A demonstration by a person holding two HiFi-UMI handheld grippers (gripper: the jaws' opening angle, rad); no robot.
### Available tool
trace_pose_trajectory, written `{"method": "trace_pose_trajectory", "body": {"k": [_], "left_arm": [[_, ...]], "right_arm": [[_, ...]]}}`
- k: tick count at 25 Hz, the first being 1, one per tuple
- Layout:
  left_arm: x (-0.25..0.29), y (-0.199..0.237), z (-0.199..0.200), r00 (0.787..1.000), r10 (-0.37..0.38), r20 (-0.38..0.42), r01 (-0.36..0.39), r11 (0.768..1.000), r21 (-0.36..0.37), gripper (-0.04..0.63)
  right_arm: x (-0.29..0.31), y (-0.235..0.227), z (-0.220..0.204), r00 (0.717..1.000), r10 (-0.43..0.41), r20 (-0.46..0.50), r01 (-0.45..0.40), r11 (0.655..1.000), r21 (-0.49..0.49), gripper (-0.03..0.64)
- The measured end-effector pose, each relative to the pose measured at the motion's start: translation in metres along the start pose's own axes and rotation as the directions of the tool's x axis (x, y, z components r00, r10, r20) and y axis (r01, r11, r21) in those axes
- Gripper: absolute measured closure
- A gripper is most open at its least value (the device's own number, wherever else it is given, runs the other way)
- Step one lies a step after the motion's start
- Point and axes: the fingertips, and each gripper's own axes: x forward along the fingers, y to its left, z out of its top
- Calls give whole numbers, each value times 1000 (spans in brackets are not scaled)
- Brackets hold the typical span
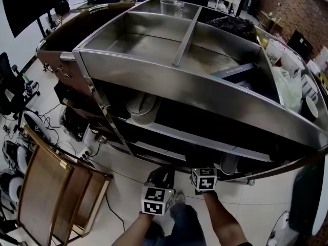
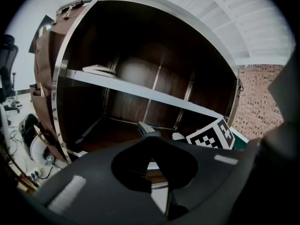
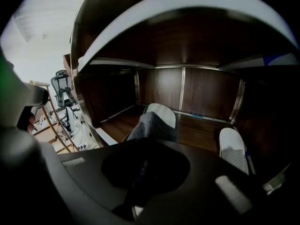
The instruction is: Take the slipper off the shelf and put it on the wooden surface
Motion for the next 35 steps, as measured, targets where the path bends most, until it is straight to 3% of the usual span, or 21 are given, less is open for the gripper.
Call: {"method": "trace_pose_trajectory", "body": {"k": [17,28,35], "left_arm": [[-102,-16,12,999,42,-4,-42,999,-22,591],[-171,-7,17,988,152,32,-149,986,-79,591],[-218,-10,39,973,209,93,-200,975,-101,591]], "right_arm": [[-102,82,0,997,81,-11,-81,996,-48,604],[-156,145,10,986,168,0,-167,981,-97,604],[-202,177,47,976,211,55,-203,970,-134,604]]}}
